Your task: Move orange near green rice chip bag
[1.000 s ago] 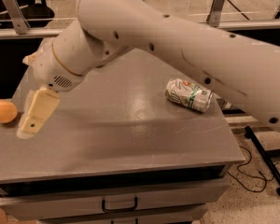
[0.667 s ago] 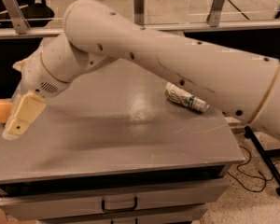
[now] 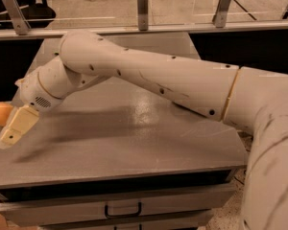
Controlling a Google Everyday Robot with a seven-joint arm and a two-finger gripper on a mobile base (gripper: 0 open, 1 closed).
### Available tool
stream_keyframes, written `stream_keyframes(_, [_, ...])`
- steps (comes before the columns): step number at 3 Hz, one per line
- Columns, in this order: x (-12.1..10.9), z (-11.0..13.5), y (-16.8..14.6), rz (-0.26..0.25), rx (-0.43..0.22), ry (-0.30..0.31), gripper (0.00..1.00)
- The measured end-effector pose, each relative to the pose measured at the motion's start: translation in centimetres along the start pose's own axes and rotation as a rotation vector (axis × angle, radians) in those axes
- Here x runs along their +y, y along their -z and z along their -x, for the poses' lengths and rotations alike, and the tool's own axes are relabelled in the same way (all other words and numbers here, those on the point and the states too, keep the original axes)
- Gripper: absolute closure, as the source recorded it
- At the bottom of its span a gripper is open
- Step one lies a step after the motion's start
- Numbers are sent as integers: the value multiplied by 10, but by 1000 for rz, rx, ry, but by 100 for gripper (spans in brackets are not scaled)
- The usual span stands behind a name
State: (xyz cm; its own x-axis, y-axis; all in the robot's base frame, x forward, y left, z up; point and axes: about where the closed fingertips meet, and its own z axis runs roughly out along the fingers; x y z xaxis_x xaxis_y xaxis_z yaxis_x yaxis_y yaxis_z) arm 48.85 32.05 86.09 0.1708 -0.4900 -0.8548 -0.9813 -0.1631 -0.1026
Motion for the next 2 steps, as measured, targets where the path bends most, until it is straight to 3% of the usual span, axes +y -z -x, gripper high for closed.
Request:
stream_keyframes(1, [-7, -11, -19, 0, 2, -78, 0])
stream_keyframes(2, [-15, -13, -27, -10, -8, -139, 18])
